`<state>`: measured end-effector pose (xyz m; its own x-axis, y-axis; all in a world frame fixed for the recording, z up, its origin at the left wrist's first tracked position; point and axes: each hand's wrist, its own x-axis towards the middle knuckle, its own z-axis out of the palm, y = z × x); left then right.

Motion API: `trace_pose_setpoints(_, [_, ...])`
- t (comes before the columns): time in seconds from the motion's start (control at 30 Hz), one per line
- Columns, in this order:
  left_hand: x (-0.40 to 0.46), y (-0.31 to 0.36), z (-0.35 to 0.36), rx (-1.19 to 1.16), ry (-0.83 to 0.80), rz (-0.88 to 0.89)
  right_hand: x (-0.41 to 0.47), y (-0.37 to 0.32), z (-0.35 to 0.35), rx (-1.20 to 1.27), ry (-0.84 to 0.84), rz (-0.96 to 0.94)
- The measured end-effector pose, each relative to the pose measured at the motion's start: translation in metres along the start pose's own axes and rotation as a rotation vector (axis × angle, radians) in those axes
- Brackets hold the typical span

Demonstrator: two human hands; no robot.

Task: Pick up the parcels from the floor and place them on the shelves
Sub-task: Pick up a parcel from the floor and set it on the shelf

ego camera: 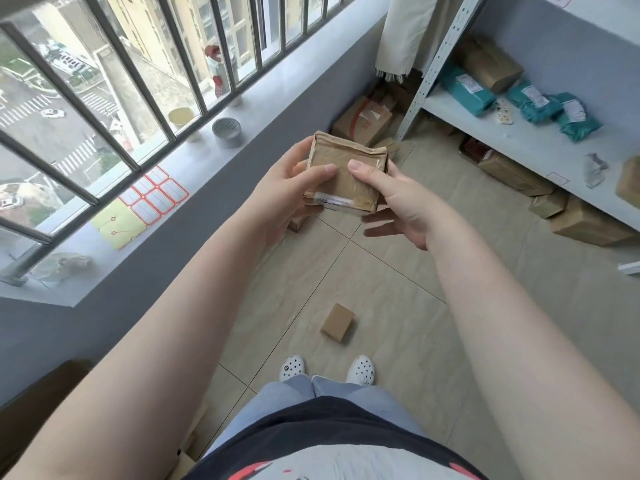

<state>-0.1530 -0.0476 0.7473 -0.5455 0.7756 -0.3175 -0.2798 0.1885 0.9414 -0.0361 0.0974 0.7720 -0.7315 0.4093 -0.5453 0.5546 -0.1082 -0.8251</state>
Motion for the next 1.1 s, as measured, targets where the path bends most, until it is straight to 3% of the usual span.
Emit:
trace_pose_setpoints(0.17, [-0.005,0.015,0.009,-0.089,0.026,-0.071,0.002,0.002,-0.002,0.002,0.073,-0.26])
trace_pose_setpoints(0.27, [-0.004,0.023,0.012,-0.015,0.053,-0.114,-0.001,0.004,-0.005,0.032,0.053,-0.307])
trace_pose_setpoints(0.5, [-0.008,0.025,0.003,0.322,-0.202,-0.056,-0.009,-0.008,-0.013,0.059,0.119,-0.262])
trace_pose_setpoints(0.77, [-0.003,0.024,0.012,0.205,-0.044,0.07,-0.016,-0.007,-0.013,0.128,0.031,-0.175])
trace_pose_setpoints(1.1, [-0.003,0.029,0.014,0.183,0.045,0.018,-0.016,0.001,-0.014,0.241,0.05,-0.171])
